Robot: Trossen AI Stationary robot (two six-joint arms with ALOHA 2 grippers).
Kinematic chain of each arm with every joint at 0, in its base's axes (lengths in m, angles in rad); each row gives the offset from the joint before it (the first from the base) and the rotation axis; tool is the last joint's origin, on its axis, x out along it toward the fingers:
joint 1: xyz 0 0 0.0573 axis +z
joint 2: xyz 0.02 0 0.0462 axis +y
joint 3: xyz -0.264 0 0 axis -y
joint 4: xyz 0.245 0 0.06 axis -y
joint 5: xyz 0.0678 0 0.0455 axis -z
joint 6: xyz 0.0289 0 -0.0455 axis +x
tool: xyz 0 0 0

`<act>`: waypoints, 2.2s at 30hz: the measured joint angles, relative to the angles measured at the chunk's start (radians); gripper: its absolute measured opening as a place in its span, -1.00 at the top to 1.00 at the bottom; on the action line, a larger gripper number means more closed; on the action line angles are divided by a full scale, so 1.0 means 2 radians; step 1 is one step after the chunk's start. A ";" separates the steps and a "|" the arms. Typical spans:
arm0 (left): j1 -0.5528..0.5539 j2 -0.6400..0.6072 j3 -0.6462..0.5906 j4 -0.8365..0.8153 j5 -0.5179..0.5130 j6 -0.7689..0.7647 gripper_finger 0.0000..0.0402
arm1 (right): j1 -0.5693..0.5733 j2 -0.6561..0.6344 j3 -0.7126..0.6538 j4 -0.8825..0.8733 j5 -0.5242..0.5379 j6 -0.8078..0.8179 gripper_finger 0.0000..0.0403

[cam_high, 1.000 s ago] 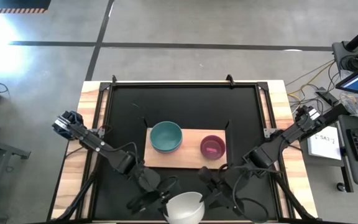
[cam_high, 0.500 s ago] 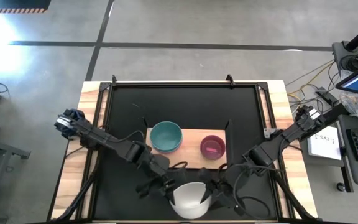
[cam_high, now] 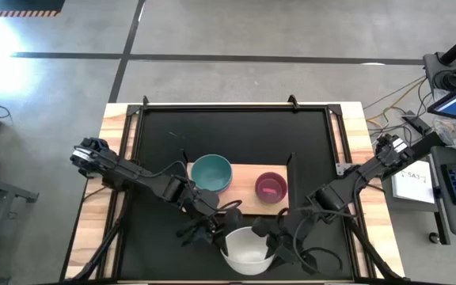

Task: Place and stack bowls onto a shelf
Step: Stack the white bowl on top of the green bowl on the shelf

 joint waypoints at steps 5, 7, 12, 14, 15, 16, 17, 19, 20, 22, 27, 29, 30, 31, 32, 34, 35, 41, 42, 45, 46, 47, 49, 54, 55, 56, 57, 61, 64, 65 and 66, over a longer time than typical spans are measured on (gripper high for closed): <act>0.000 0.000 0.000 0.031 -0.002 -0.022 0.85 | -0.005 0.000 0.000 0.000 -0.043 0.021 0.91; 0.000 0.000 0.000 0.046 -0.003 -0.031 0.77 | -0.004 0.000 0.000 0.002 -0.046 0.025 0.93; 0.000 0.000 0.000 0.072 -0.002 -0.031 0.56 | -0.004 0.010 0.000 0.016 -0.057 0.044 0.94; -0.001 0.000 0.000 0.082 -0.002 -0.015 0.49 | -0.005 0.016 0.000 0.017 -0.058 0.056 0.95; -0.001 0.000 0.000 0.085 -0.002 -0.005 0.47 | -0.005 0.019 0.000 0.016 -0.059 0.064 0.95; -0.001 0.000 0.000 0.086 -0.005 0.007 0.45 | -0.005 0.022 0.000 0.015 -0.060 0.070 0.95; -0.001 -0.001 0.000 0.085 -0.013 0.019 0.43 | -0.005 0.023 0.000 0.013 -0.061 0.077 0.95; -0.002 -0.005 0.000 0.084 -0.030 0.034 0.41 | -0.005 0.024 0.000 0.010 -0.062 0.088 0.95; -0.002 -0.007 0.000 0.084 -0.036 0.038 0.41 | -0.005 0.024 0.000 0.010 -0.061 0.093 0.95; -0.002 -0.013 0.000 0.085 -0.044 0.045 0.40 | -0.005 0.020 0.001 0.007 -0.061 0.098 0.95; -0.001 -0.023 -0.001 0.086 -0.058 0.074 0.40 | -0.005 0.011 0.001 0.002 -0.059 0.106 0.95; -0.001 -0.029 -0.001 0.085 -0.073 0.083 0.40 | -0.006 0.009 0.001 0.000 -0.060 0.107 0.95; 0.000 -0.031 -0.001 0.085 -0.080 0.087 0.40 | -0.006 0.008 0.001 0.000 -0.063 0.108 0.94; 0.002 -0.033 -0.001 0.084 -0.087 0.091 0.40 | -0.007 0.008 0.001 -0.001 -0.068 0.109 0.94; 0.003 -0.036 -0.001 0.084 -0.092 0.094 0.40 | -0.007 0.008 0.001 -0.002 -0.073 0.110 0.94; 0.007 -0.040 -0.001 0.077 -0.095 0.097 0.40 | -0.007 0.008 0.001 -0.003 -0.079 0.115 0.94; 0.009 -0.042 -0.001 0.073 -0.097 0.097 0.40 | -0.008 0.008 0.001 -0.005 -0.079 0.118 0.94; 0.017 -0.055 0.001 0.075 -0.198 0.107 0.40 | -0.006 0.005 0.000 -0.025 -0.094 0.153 0.94; 0.020 -0.056 0.003 0.076 -0.215 0.106 0.40 | -0.006 0.005 -0.001 -0.028 -0.095 0.156 0.95; 0.023 -0.058 0.002 0.068 -0.246 0.102 0.40 | -0.006 0.002 -0.001 -0.027 -0.090 0.166 0.95; 0.023 -0.058 0.002 0.062 -0.244 0.100 0.40 | -0.006 0.000 -0.001 -0.026 -0.091 0.166 0.95; 0.022 -0.058 0.002 0.056 -0.241 0.099 0.40 | -0.006 -0.001 0.000 -0.028 -0.091 0.166 0.95; 0.021 -0.063 0.002 0.037 -0.249 0.098 0.40 | -0.006 -0.002 0.000 -0.036 -0.088 0.166 0.95; 0.020 -0.103 0.001 -0.050 -0.341 0.054 0.40 | -0.013 -0.011 0.000 -0.071 -0.056 0.155 0.95; 0.019 -0.114 0.001 -0.064 -0.351 0.035 0.40 | -0.015 -0.015 0.000 -0.080 -0.047 0.151 0.95; 0.017 -0.126 0.001 -0.081 -0.357 0.016 0.40 | -0.020 -0.017 0.000 -0.087 -0.037 0.145 0.95; 0.017 -0.137 0.001 -0.095 -0.360 -0.005 0.41 | -0.025 -0.020 0.000 -0.090 -0.027 0.139 0.95; 0.017 -0.183 0.001 -0.151 -0.365 -0.098 0.43 | -0.055 -0.028 0.000 -0.098 0.009 0.107 0.95; 0.015 -0.209 0.001 -0.205 -0.382 -0.172 0.43 | -0.085 -0.028 0.000 -0.098 0.036 0.088 0.95; 0.013 -0.216 0.001 -0.227 -0.391 -0.196 0.43 | -0.096 -0.026 0.000 -0.097 0.053 0.084 0.95; 0.013 -0.222 0.001 -0.246 -0.400 -0.218 0.43 | -0.106 -0.024 0.000 -0.097 0.069 0.080 0.95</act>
